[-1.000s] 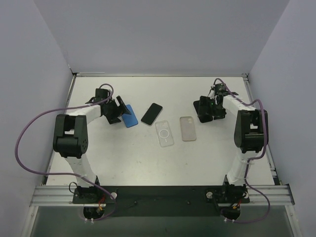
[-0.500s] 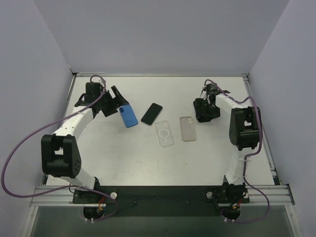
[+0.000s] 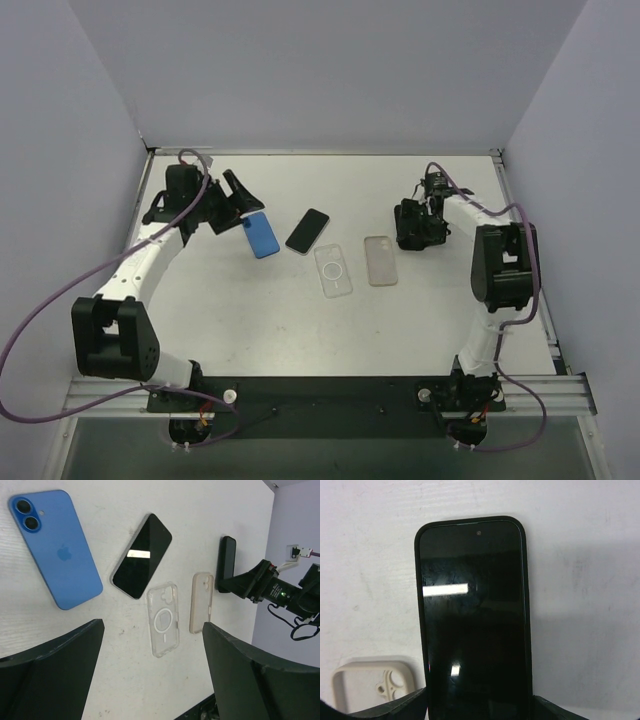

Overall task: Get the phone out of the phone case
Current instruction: Pick up the phone at the center of the board.

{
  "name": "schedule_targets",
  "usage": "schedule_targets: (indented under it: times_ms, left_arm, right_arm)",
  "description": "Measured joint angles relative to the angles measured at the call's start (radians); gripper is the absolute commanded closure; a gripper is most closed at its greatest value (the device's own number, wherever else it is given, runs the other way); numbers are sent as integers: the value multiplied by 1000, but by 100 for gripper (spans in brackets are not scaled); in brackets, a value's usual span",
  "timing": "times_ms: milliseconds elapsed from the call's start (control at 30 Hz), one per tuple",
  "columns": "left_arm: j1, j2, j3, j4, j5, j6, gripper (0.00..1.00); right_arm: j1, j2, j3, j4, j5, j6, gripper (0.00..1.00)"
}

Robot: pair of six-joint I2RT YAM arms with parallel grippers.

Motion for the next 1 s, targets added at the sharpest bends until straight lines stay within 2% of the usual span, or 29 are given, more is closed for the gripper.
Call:
schedule_targets:
  times_ms: [367, 567, 800, 1000]
  left_arm:
    - [-163, -8, -57, 52, 90, -86, 14]
    - [-260, 46, -71, 171, 140, -174, 12]
    - [-425, 227, -62, 341, 180, -285, 5]
    - [-535, 458, 72, 404, 203, -338, 5]
  right_arm:
    - [-42, -303, -283, 116, -196, 224, 72]
    - [-52, -413, -457, 194, -298, 314, 77]
    - [-59, -526, -600, 262, -365, 396, 80]
    - [-76, -579, -638, 279, -392, 425, 82]
